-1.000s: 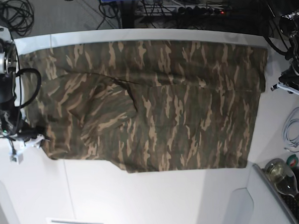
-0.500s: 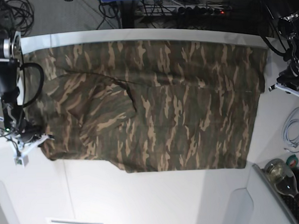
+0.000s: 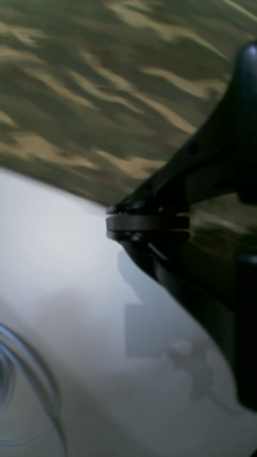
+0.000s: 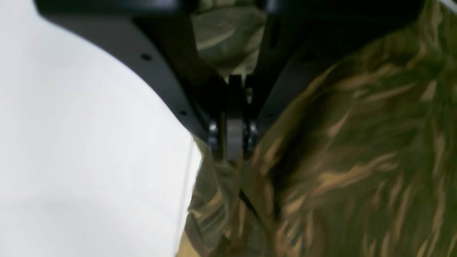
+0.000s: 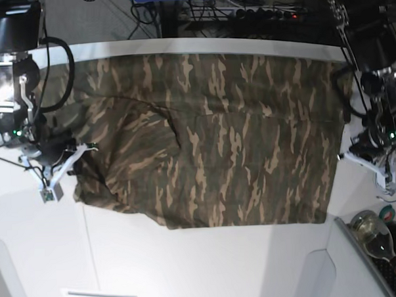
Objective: Layout the t-shirt on the table in an organized manner, then fold the t-shirt properly
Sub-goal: 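Release the shirt and lower both grippers to its side edges, then grasp the camouflage shirt side edges with both grippers and lift them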
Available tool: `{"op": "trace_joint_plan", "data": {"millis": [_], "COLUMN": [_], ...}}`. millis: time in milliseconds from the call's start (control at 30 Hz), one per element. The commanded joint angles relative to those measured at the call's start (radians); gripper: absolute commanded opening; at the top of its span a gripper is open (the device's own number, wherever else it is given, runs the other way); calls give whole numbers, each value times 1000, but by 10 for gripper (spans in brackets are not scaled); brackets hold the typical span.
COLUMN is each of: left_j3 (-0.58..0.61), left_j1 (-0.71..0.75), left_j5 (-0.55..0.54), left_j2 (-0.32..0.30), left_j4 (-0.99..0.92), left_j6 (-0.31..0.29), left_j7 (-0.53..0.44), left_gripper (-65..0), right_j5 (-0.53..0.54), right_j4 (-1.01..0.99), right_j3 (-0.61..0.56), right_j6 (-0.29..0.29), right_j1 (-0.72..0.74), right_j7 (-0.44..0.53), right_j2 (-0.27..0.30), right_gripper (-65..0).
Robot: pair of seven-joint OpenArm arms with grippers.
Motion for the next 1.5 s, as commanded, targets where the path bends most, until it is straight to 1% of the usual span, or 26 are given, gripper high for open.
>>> {"op": "trace_joint_plan", "data": {"millis": [0, 67, 133, 167, 200, 267, 333, 367, 467, 533, 600, 833, 867, 900, 933, 967, 1033, 1067, 1100, 1233, 1333, 1467], "left_j3": [-3, -3, -3, -2, -2, 0, 29, 63, 170, 216, 224, 235, 235, 235, 235, 235, 235, 233, 230, 235, 227, 224], "left_j1": [-49, -103, -152, -169, -182, -204, -228, -241, -268, -288, -296, -302, -296, -291, -291, -290, -290, -290, -290, -290, -264, -173], "left_j5": [-7, -7, -7, -7, -7, -7, -7, -7, -7, -11, -13, -8, -8, -10, -13, -13, -13, -13, -13, -13, -13, -14], "left_j2": [-21, -21, -21, -21, -21, -21, -21, -24, -26, -24, -20, -4, -4, -4, -4, -4, -3, -3, -3, -6, -6, -6], "left_j4": [-11, -64, -114, -136, -163, -242, -323, -366, -481, -553, -599, -664, -664, -664, -664, -664, -664, -664, -664, -647, -552, -306], "left_j6": [4, 4, 4, 4, 4, 4, 4, 4, 4, 4, 4, 4, 4, 4, 4, 4, 4, 4, 4, 4, 4, 4], "left_j7": [-18, -20, -23, -41, -72, -147, -205, -236, -334, -382, -406, -437, -439, -439, -439, -439, -439, -439, -439, -436, -429, -316], "left_gripper": [-650, -559, -428, -374, -306, -202, -140, -130, -132, -132, -132, -137, -155, -197, -260, -332, -520, -625, -650, -650, -650, -650], "right_j5": [13, 13, 13, 13, 13, 13, 13, 13, 13, 13, 13, 13, 13, 13, 13, 13, 13, 13, 13, 13, 13, 13], "right_j4": [42, 74, 90, 93, 93, 93, 93, 93, 94, 94, 94, 94, 94, 94, 94, 94, 94, 94, 94, 94, 93, 93], "right_j3": [5, 5, 5, 5, 5, 5, 5, 5, 5, 5, 5, 5, 5, 5, 5, 5, 5, 5, 5, 5, 5, 5], "right_j6": [3, 3, 3, 3, 3, 3, 3, 3, 3, 3, 3, 3, 3, 3, 3, 3, 3, 3, 3, 3, 3, 3], "right_j1": [3, -28, -52, -62, -71, -91, -108, -114, -129, -131, -135, -143, -143, -143, -143, -143, -143, -143, -143, -143, -143, -140], "right_j7": [15, 1, -2, -2, -2, -2, 1, 1, 3, 3, 3, 4, 4, 4, 4, 4, 4, 4, 4, 4, 4, 4], "right_j2": [3, 0, -1, -1, -1, -1, -1, -1, -1, -1, -1, -1, -1, -1, -1, -1, -1, -1, -1, -1, -1, 0], "right_gripper": [-650, -650, -650, -650, -650, -650, -650, -650, -650, -650, -650, -650, -650, -650, -650, -650, -650, -650, -650, -650, -650, -650]}}
